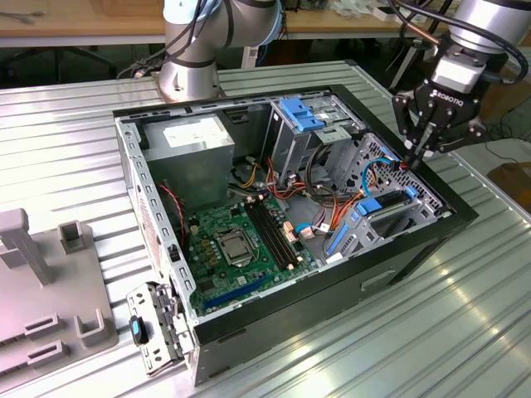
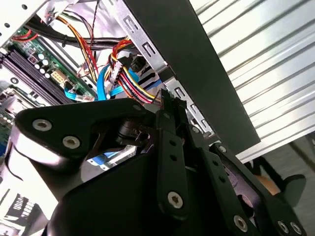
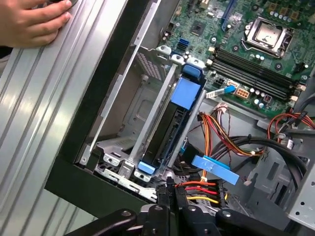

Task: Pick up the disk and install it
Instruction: 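Insert the first disk wire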

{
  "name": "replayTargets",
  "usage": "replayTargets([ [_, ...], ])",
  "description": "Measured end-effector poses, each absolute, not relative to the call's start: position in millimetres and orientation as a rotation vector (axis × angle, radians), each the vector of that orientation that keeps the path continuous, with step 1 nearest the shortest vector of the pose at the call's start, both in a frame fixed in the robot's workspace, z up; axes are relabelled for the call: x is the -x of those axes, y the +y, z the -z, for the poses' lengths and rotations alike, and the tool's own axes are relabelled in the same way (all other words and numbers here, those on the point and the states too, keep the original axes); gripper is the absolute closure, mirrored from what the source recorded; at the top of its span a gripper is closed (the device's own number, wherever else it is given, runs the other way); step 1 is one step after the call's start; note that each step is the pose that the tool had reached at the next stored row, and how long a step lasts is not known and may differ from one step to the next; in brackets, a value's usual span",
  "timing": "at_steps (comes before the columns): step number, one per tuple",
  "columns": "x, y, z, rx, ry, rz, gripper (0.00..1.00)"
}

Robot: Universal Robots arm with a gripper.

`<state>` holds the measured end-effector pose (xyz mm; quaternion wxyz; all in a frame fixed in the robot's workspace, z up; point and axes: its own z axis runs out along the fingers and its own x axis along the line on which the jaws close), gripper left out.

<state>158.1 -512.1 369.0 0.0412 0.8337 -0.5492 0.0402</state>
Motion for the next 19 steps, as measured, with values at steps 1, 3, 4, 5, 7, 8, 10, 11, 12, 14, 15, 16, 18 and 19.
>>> replayTargets([
  [1,-158,-512,-369,-2.538,-1.703,-0.122,0.84],
  [3,-158,-512,-369,-2.512,-1.738,-0.12,0.84],
  [4,-158,-512,-368,-2.5,-1.756,-0.119,0.84],
  [5,-158,-512,-368,-2.483,-1.778,-0.118,0.84],
  [7,-158,-512,-367,-2.454,-1.818,-0.115,0.84],
  [8,-158,-512,-366,-2.445,-1.831,-0.112,0.84],
  [10,-158,-513,-366,-2.448,-1.839,-0.104,0.84],
  [11,-158,-515,-365,-2.454,-1.844,-0.097,0.84],
  [12,-158,-518,-365,-2.463,-1.851,-0.084,0.84],
  [14,-157,-525,-365,-2.478,-1.863,-0.062,0.84],
  [15,-155,-525,-364,-2.477,-1.866,-0.062,0.84],
  [16,-154,-525,-363,-2.475,-1.869,-0.062,0.84],
  [18,-154,-525,-362,-2.449,-1.902,-0.061,0.84],
  [19,-154,-525,-361,-2.434,-1.921,-0.061,0.84],
])
